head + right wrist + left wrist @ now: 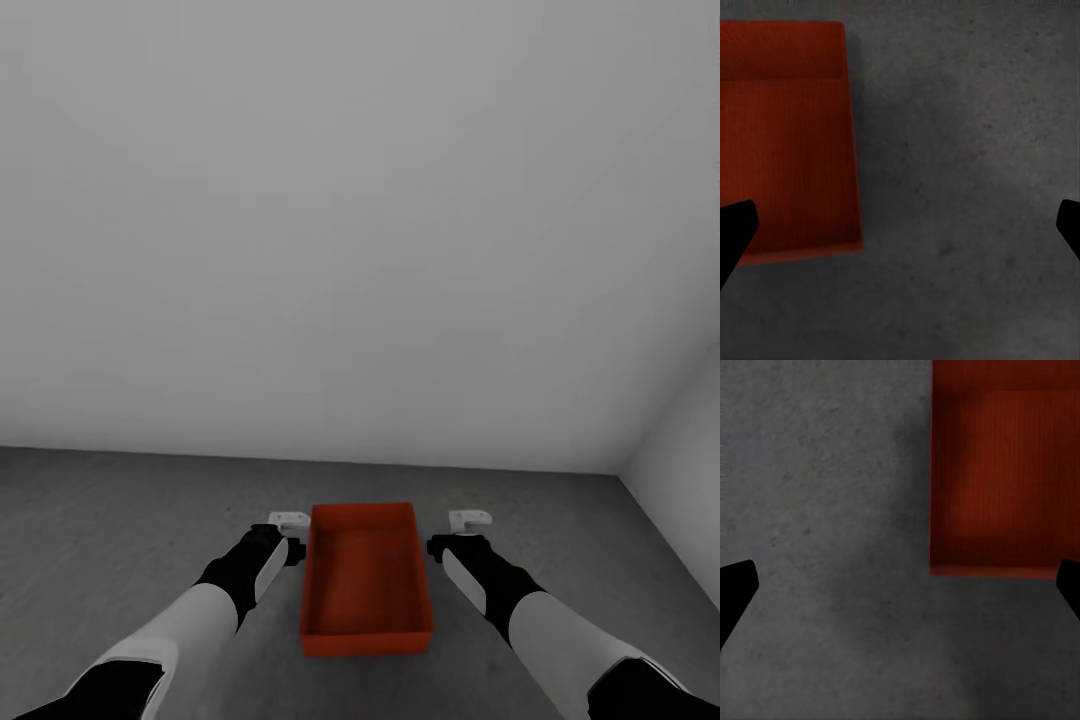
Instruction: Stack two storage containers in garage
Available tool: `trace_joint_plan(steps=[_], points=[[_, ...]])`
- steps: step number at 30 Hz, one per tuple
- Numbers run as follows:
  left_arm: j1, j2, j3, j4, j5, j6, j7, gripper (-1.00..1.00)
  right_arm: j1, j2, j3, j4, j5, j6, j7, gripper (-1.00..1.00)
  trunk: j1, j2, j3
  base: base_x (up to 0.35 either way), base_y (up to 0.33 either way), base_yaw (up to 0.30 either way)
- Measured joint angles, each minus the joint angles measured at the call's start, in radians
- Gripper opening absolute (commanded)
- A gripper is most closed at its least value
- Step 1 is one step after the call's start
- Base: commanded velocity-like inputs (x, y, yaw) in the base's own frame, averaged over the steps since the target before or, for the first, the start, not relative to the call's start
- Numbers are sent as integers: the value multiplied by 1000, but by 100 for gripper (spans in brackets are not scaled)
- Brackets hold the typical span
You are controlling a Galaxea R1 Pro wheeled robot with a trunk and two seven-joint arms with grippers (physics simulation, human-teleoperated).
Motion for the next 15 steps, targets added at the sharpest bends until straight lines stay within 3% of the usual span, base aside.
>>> trace_joint_plan(steps=[15], points=[[0, 3, -3, 1, 0, -1, -1, 100, 0, 3, 0, 0, -1, 0, 1, 100, 0, 0, 23, 0, 0, 0]])
